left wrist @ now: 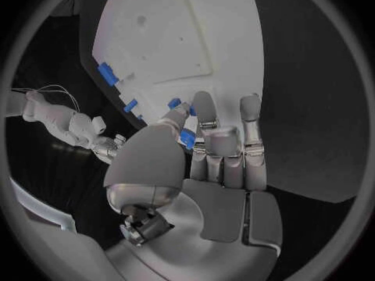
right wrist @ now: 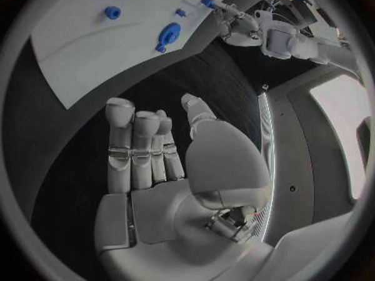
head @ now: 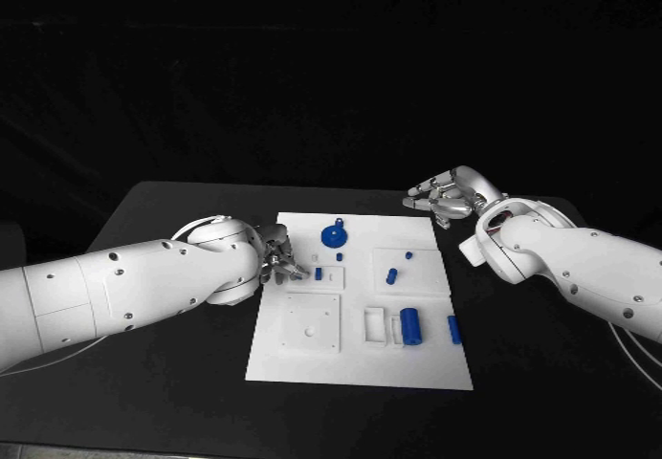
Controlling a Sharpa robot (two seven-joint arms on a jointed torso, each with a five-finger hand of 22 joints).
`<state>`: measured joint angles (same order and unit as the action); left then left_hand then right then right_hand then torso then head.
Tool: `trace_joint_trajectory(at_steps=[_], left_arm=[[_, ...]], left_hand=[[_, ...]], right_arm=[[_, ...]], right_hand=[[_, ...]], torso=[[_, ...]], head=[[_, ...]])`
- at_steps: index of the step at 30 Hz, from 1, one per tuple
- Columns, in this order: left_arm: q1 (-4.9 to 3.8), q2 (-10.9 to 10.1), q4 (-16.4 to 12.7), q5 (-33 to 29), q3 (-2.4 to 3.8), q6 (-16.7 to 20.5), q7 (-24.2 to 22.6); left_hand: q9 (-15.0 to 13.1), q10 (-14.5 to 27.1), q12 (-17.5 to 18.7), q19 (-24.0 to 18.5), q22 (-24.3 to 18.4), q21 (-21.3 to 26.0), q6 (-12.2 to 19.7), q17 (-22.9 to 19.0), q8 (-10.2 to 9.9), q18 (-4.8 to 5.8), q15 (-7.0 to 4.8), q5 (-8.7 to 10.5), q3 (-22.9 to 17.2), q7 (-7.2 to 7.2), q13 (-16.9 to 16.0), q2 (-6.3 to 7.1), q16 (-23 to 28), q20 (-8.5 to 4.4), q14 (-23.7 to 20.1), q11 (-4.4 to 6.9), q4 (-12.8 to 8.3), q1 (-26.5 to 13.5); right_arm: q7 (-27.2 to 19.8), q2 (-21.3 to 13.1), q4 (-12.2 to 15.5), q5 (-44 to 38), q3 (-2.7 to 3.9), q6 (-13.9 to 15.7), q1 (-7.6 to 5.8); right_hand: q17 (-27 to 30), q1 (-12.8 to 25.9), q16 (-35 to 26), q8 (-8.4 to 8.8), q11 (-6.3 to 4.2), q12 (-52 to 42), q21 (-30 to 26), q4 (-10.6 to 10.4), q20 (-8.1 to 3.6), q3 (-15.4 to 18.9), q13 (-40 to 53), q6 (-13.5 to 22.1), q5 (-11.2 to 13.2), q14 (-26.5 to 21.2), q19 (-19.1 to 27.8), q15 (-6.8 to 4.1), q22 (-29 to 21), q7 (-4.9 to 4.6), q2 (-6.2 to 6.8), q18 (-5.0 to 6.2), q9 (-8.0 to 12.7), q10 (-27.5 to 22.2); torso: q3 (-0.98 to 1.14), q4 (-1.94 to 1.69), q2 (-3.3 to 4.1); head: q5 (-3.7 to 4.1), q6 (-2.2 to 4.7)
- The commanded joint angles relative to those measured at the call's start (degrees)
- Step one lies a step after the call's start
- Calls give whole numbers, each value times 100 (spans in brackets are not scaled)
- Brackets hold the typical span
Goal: Assemble the parts on the task board
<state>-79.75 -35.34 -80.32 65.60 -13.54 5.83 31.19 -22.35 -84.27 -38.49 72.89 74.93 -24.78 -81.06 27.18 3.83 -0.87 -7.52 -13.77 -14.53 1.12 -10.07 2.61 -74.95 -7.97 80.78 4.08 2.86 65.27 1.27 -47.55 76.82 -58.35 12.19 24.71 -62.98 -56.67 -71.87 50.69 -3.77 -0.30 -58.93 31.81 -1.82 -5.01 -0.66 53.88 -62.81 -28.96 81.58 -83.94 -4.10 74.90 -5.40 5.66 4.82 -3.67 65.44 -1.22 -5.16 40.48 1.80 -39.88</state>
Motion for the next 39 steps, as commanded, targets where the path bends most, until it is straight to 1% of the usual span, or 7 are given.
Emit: trace_joint_trajectory(at_steps=[1, 8, 22, 26, 29, 33, 39], left_arm=[[58, 11, 18, -67, -33, -160, 62], [59, 14, 37, -69, -33, -131, 53], [59, -6, 51, -70, -32, -45, 36], [59, -12, 45, -71, -32, 3, 17], [59, -23, 35, -77, -32, 45, 0], [59, -46, 14, -93, -31, 91, -23], [59, -90, -27, -112, -31, 155, -46]], left_hand=[[-6, -263, 31, 27, 108, 31, -22, -10, 12, 27, -22, 80, 18, 100, 8, 127, 34, -9, 9, 66, 107, -50], [6, -261, 25, 41, 112, 55, -41, -15, 13, 38, -28, 153, 4, 103, 29, 270, 41, -18, 7, 66, 415, 21], [5, -262, 29, 42, 111, 66, -44, -20, 12, 30, -31, 208, 0, 100, 39, 327, 49, -12, 7, 67, 526, 38], [4, -262, 30, 44, 111, 71, -67, -30, 14, 30, -30, 555, -6, 101, 42, 422, 57, -11, 6, 65, 674, 24], [3, -262, 37, 44, 110, 78, -105, -49, 15, 30, -28, 1037, 55, 93, 48, 653, 70, -12, 2, 59, 906, -70], [46, -259, 51, 47, 110, 95, -113, -74, 10, 25, -25, 947, 846, 75, 71, 622, 93, -7, 0, 51, 1159, 35], [77, -261, 60, 46, 110, 108, -115, -102, 8, 22, -26, 1019, 1029, 62, 86, 741, 113, -5, -6, 44, 1330, 55]], right_arm=[[-62, -1, 6, -7, 3, -58, 3], [-64, -1, 4, -7, 3, -57, 3], [-66, 7, -7, -7, 3, -52, 10], [-67, 8, -7, -7, 3, -51, 11], [-68, 9, -9, -7, 3, -50, 13], [-69, 11, -11, -7, 3, -50, 16], [-70, 11, -9, -7, 3, -47, 21]], right_hand=[[-2, 65, 3, 22, -4, -30, 35, -31, -22, -12, 6, 28, -12, 42, -289, -11, 328, 11, 8, 117, 8, 51], [-2, 65, 3, 22, -4, -30, 35, -31, -22, -12, 6, 28, -12, 42, -289, -11, 328, 11, 8, 117, 8, 51], [-2, 65, 2, 22, -4, -23, 32, -31, -22, -12, 0, 34, -21, 44, -289, -11, 325, 9, 15, 117, 8, 47], [-2, 65, 2, 22, -4, -23, 32, -31, -22, -12, 0, 34, -21, 44, -289, -11, 325, 9, 15, 117, 8, 47], [-2, 65, 2, 22, -4, -23, 32, -31, -22, -12, 0, 34, -21, 44, -289, -11, 325, 9, 15, 117, 8, 47], [-2, 65, 2, 22, -4, -23, 32, -31, -22, -12, 0, 34, -21, 44, -289, -11, 325, 9, 15, 117, 8, 47], [-2, 63, -3, 22, -4, -24, 31, -26, -22, -14, 4, 37, -24, 44, -289, -11, 323, 9, 17, 117, 9, 51]], torso=[[0, -3, -2], [-4, 1, -1], [-5, -4, 1], [-8, -4, 0], [-9, -2, 2], [-5, 4, -4], [-4, -4, -1]], head=[[11, -1], [15, -2], [18, 3], [17, 7], [21, 10], [20, 9], [20, 6]])
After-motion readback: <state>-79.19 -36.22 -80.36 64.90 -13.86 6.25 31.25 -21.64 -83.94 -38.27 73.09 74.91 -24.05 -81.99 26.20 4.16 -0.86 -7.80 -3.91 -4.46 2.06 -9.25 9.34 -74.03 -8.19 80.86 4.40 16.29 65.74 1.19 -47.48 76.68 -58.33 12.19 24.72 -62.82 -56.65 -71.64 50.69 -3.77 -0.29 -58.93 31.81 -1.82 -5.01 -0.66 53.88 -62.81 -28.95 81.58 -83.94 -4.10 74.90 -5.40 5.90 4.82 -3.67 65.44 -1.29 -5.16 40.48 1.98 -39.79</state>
